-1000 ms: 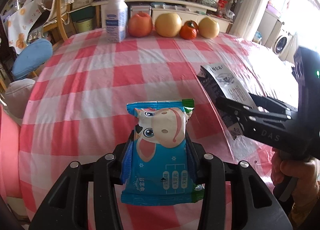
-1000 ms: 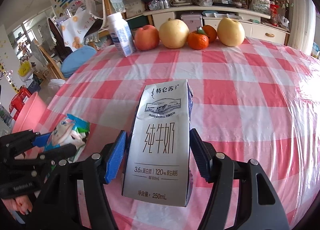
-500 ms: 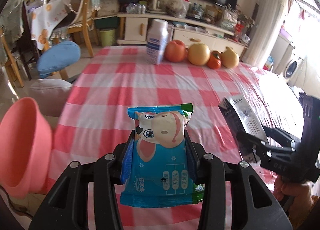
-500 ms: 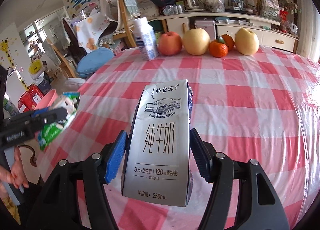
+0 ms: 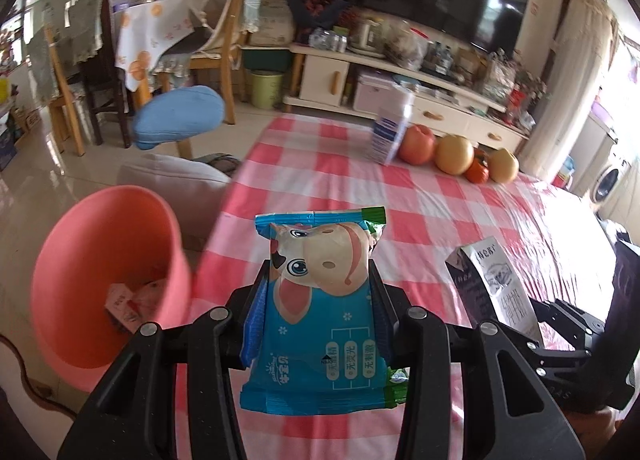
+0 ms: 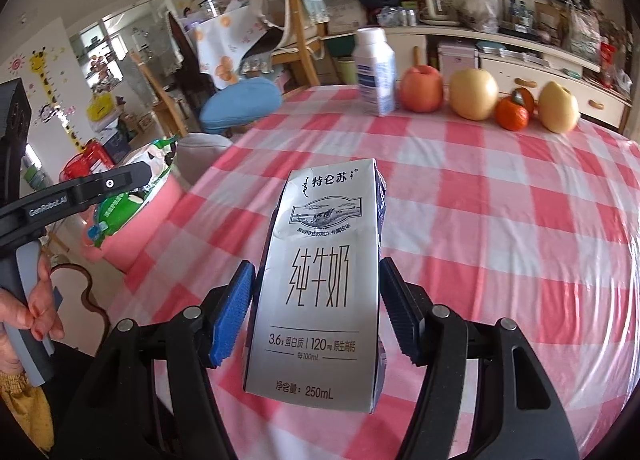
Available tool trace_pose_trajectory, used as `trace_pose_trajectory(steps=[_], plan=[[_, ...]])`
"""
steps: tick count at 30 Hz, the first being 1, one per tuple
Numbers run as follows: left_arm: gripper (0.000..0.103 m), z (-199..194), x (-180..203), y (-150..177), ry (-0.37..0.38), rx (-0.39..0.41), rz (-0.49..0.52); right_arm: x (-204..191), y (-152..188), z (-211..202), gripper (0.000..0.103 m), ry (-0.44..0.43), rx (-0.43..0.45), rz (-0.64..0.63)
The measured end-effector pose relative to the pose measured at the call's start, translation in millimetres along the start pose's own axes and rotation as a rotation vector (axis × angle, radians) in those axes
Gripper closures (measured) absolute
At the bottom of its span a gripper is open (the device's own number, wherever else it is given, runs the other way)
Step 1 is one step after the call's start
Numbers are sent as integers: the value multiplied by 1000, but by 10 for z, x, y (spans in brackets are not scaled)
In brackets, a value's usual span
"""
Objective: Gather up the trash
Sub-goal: 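Lift and carry the blue bag and milk carton over the pink bucket, then open the left tool over the bucket while the right tool drops the milk carton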
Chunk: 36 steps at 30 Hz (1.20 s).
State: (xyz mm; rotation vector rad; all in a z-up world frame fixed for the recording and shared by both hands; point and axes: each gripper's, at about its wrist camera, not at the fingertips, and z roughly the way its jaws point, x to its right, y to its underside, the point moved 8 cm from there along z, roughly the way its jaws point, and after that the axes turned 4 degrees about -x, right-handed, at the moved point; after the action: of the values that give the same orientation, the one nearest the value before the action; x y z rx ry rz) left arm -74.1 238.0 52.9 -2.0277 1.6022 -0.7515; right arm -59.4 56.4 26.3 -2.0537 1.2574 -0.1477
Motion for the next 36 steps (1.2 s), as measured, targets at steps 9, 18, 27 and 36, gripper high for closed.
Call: trace_pose_trajectory(steps=[9,18,27,36], plan=[[58,-312,-601,-102,-33,62,-107,-599,-166,80,39,-69,-17,-71],[58,-652,-1387,-258,-99,145,-217,-1435,-506,243,39,-149,-10,-200],[58,-438,-1935,-177,-129,86,-306,-2168,-742,594,39,-219,-19,-288],[58,-554,-2157,-115,-174,127,-370,-2651,-806,1013,38,-249,-39,-342]])
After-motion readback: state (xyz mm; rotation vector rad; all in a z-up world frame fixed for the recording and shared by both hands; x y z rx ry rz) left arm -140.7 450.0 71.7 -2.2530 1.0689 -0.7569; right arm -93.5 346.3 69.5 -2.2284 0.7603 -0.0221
